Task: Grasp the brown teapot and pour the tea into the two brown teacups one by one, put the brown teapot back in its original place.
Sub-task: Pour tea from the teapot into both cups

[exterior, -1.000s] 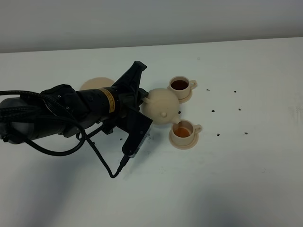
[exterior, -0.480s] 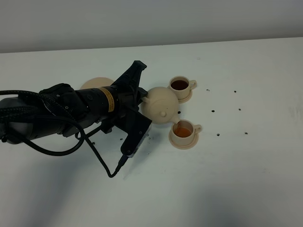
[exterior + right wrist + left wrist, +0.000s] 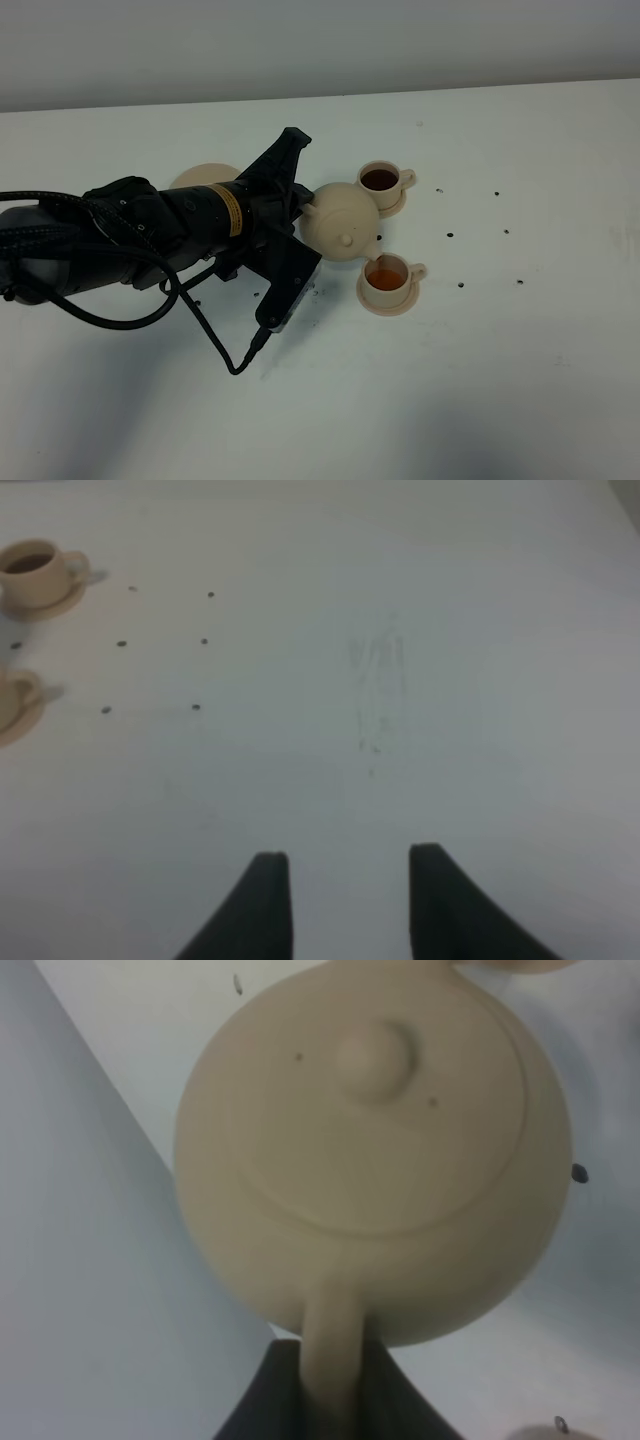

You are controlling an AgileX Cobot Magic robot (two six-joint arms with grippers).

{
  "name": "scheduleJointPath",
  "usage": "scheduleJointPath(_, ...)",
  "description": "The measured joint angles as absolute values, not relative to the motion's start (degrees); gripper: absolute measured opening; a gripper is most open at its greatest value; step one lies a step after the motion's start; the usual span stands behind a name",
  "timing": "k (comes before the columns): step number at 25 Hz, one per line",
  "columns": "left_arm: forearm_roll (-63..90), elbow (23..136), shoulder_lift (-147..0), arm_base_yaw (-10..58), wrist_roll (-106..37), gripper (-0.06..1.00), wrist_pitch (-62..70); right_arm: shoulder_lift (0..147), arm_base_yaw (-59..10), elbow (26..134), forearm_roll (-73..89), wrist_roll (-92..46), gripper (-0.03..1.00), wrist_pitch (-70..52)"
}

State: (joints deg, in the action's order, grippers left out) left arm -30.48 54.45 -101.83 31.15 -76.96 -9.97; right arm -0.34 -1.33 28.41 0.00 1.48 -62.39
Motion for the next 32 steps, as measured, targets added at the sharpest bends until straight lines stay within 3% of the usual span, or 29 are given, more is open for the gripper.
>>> scheduleJointPath(32,-30.5,54.5,-101.8,31.6,-82.6,0.08,-10.5,-0.3,-1.3,28.4,0.0,1.4,0.31,-62.4)
